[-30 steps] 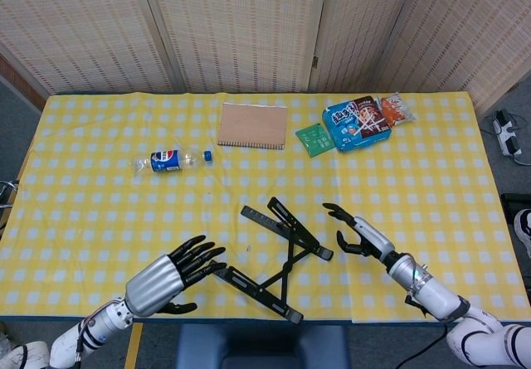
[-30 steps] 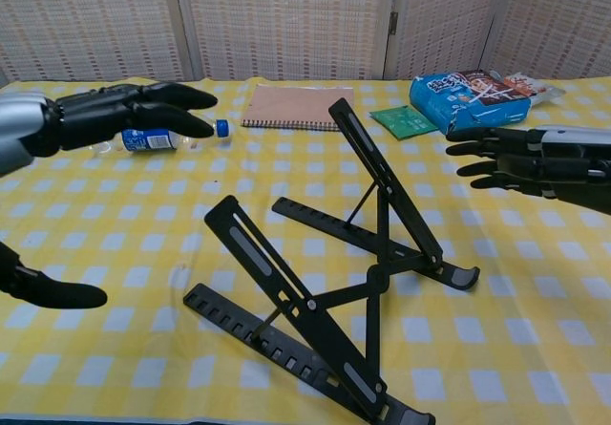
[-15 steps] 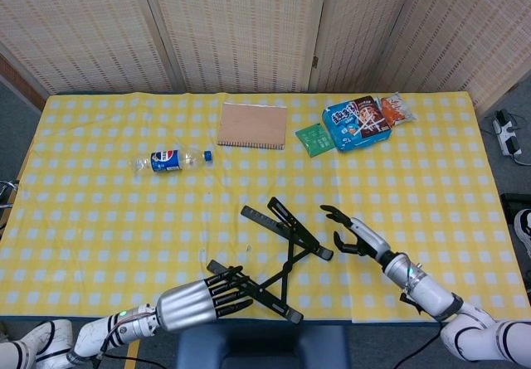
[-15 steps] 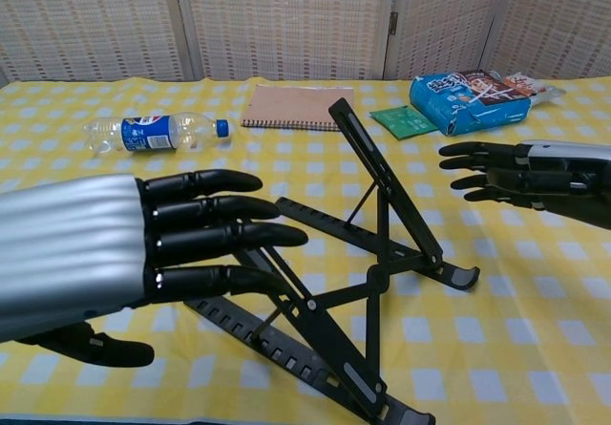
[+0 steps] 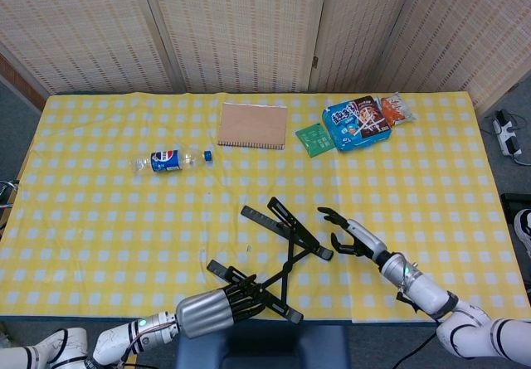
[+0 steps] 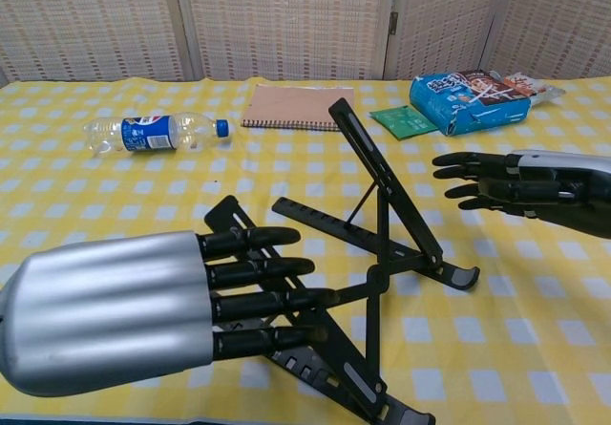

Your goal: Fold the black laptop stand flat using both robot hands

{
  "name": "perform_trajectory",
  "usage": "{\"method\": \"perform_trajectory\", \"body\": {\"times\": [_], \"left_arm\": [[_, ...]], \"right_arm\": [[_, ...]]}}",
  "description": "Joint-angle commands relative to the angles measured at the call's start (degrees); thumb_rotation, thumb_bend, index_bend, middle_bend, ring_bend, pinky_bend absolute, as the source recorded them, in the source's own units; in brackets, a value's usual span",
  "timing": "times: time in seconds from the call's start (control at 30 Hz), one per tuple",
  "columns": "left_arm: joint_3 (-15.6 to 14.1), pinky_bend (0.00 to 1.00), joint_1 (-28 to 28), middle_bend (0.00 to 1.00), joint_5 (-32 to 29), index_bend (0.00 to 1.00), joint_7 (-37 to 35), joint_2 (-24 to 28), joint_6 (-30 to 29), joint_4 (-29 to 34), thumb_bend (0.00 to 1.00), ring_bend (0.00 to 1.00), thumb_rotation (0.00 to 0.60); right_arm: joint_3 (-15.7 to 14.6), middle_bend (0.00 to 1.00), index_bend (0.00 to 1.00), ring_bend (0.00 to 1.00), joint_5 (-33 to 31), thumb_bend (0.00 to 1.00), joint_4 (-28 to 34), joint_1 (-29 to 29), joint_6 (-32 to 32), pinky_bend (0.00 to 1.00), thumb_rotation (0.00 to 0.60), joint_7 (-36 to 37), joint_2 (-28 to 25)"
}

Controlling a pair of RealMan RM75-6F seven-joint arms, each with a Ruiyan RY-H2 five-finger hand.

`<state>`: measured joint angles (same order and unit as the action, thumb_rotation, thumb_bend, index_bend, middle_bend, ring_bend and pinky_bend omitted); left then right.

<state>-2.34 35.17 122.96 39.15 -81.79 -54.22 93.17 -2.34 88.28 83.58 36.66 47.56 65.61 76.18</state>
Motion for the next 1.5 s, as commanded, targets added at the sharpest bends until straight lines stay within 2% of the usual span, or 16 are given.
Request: {"method": "perform_trajectory", "body": {"times": [0.03, 0.27, 0.57, 0.93, 1.5], "left_arm": [[0.7, 0.0, -0.9, 0.0, -2.8, 0.05, 4.9, 0.7, 2.8, 2.2, 0.38, 0.0, 0.6], [0.9, 0.0, -2.3, 0.0, -5.9, 0.07, 10.5, 1.1, 3.8, 3.5, 0.39, 0.0, 0.6], [1.5, 0.0, -3.6, 0.0, -7.7, 0.09, 14.4, 3.1, 1.7, 3.5, 0.39, 0.0, 0.6], [2.5, 0.0, -4.5, 0.0, -10.3, 0.1, 15.0, 5.4, -1.2, 1.7, 0.39, 0.0, 0.6], [5.3, 0.0, -4.9, 0.0, -15.2, 0.11, 12.7, 7.0, -6.7, -4.5, 0.39, 0.0, 0.6]], "right_arm": [[-0.1, 0.0, 0.0, 0.05, 0.2, 0.76, -0.3, 0.2, -0.1, 0.0, 0.392, 0.2, 0.3], [-0.3, 0.0, 0.0, 0.06, 0.9, 0.76, -0.6, 0.7, -0.3, 0.0, 0.393, 0.3, 1.4], [-0.8, 0.0, 0.0, 0.07, 2.2, 0.76, 0.5, 0.8, 0.8, 0.0, 0.396, -0.3, 2.2], [-2.1, 0.0, 0.0, 0.07, 4.2, 0.76, 2.0, 0.6, 3.1, 0.0, 0.393, 0.0, 2.4], [-4.0, 0.01, 0.0, 0.06, 6.3, 0.76, 3.5, -0.1, 6.5, 0.0, 0.391, 0.8, 3.8]]}}
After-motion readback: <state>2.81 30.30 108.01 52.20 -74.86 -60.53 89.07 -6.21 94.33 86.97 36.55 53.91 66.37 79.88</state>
